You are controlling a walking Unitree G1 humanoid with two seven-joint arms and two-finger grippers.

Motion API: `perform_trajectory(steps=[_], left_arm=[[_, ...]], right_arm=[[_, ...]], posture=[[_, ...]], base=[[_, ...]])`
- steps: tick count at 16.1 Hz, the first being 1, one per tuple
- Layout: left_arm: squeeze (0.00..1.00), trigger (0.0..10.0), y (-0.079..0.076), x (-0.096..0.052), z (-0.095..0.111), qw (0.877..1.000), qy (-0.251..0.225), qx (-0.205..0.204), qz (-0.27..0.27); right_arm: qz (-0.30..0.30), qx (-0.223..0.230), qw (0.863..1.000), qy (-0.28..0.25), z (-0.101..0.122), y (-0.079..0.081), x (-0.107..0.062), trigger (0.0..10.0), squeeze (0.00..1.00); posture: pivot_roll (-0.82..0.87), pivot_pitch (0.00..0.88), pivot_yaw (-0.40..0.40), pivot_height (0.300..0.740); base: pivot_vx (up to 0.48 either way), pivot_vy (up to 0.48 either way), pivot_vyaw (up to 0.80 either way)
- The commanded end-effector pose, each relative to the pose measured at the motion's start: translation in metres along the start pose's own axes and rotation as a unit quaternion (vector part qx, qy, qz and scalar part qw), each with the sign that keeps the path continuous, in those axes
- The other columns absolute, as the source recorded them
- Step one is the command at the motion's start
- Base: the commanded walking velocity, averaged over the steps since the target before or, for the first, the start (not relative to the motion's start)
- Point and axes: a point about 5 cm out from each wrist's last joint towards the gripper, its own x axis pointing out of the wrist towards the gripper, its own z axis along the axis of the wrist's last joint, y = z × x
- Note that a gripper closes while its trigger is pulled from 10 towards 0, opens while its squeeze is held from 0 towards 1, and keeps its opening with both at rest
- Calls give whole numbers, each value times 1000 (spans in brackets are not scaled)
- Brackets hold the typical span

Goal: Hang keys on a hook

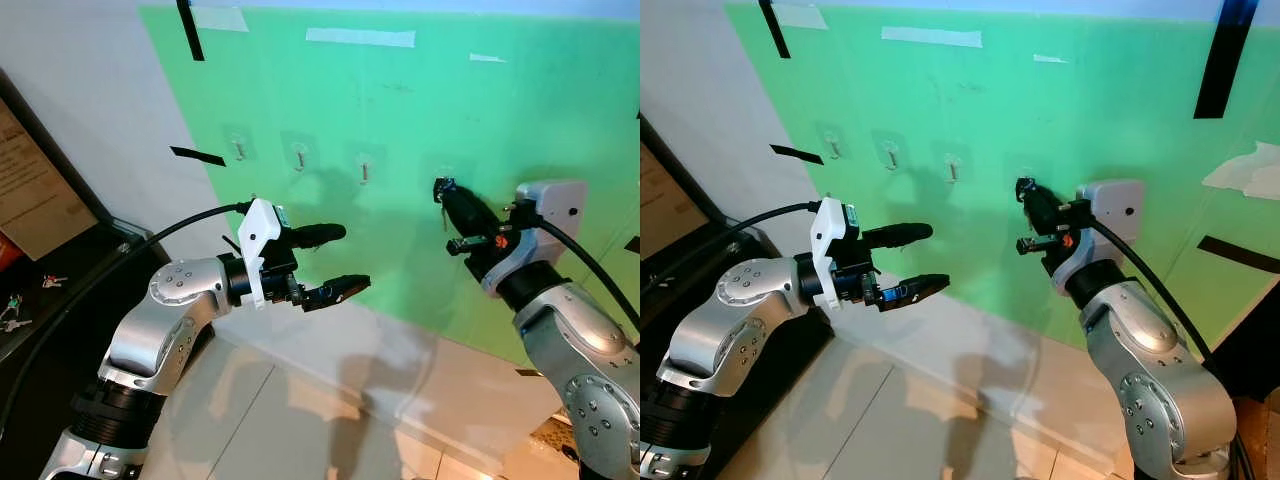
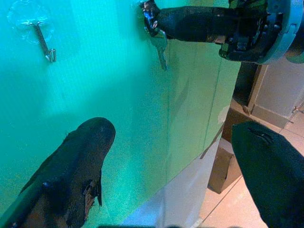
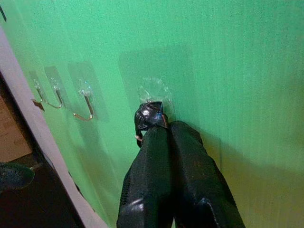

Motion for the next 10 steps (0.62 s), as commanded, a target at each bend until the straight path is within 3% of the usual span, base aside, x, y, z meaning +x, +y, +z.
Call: perform_trajectory(steps=[1,6,10], left_arm=[[0,10000,3,-5,-1,1000,11,5,8],[0,10000,2,-5,-1,1000,11,4,8],[0,10000,2,-5,-1,1000,11,4,8]], right_arm=[[9,8,1000,11,-2,3,2,10000,0],[11,11,998,63,-17,4,1,10000,0],[9,12,997,70,-20,3,-2,10000,0]], posture=[[-174,0,146,740],[-172,0,147,740],[-173,0,146,740]], base=[[0,0,0],[0,0,0],[0,0,0]])
